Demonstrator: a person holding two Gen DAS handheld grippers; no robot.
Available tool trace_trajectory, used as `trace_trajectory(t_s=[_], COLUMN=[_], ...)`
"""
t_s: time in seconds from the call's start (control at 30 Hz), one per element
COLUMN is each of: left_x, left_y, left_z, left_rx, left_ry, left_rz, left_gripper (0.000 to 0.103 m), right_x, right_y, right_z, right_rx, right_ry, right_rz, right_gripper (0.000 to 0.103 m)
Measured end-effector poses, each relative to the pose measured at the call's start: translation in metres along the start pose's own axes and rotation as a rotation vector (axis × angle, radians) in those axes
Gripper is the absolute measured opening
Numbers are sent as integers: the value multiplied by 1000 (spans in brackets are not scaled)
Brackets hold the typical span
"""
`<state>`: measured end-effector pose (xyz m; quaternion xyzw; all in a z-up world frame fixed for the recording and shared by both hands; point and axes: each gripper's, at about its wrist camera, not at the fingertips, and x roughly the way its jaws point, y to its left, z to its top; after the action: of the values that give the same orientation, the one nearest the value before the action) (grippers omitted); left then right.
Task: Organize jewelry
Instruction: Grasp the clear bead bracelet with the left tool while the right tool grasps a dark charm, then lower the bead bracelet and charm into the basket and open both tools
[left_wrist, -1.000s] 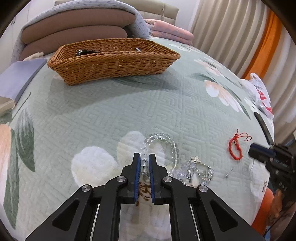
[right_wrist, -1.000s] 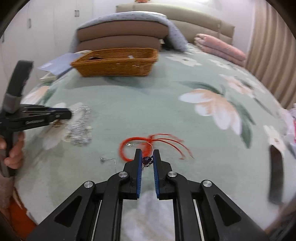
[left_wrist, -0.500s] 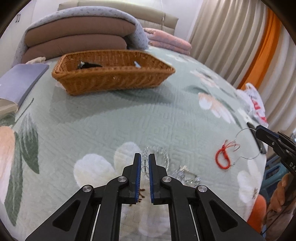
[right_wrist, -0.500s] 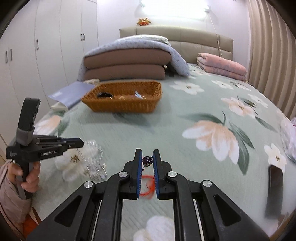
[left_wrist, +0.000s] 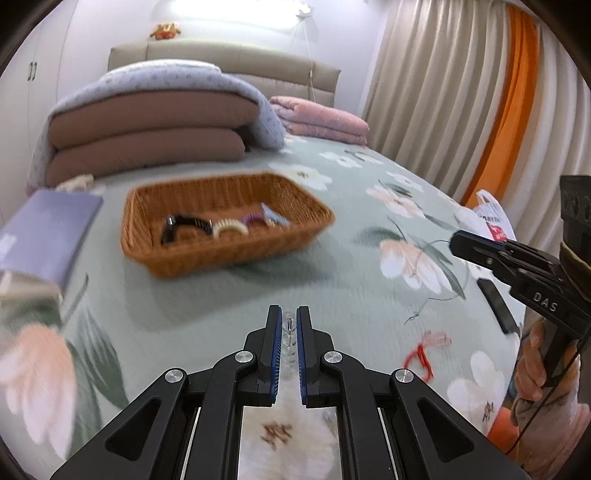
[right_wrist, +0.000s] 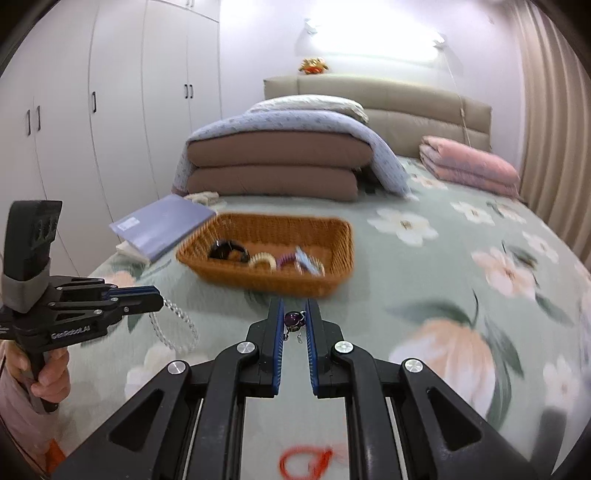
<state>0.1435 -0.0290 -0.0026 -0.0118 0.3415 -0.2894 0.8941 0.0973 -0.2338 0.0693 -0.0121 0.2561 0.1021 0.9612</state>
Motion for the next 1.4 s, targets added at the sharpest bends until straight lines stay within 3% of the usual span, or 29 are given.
trace_trajectory(t_s=[0.37,0.57,0.83,0.93,0.97,1.03,1.1,1.17,1.2,1.4], left_x=[21,58,118,135,137,139,137,131,126,89], left_y=[45,62,72,82,85,91,95,94,93,81], left_z=[85,117,130,131,130,127,124,123,122,111], left_rx=[-54,-94,-109,-153,-166,-198,-220,-212,-205,-176], left_ry=[-71,-68,-16,1,4,8,3,-9,-23,-63], left_rz=[-7,-17,33,38,26,0,-8,27,39,0], left_gripper=[8,8,8,8,8,10,18,38,42,43], right_x=[99,172,246,253,253,249,243,236,232,192], right_y=[6,-4,-22,-30,-32,-35,-35,-37,-36,-31], right_z=[73,84,78,76,75,74,74,71,70,46], right_rx=[8,47,127,164,167,162,146,146,146,99], right_ry=[8,111,260,288,292,283,274,281,285,357], right_rz=[23,33,58,88,93,86,85,97,103,151], right_gripper=[13,13,13,19,32,49,50,50,50,50])
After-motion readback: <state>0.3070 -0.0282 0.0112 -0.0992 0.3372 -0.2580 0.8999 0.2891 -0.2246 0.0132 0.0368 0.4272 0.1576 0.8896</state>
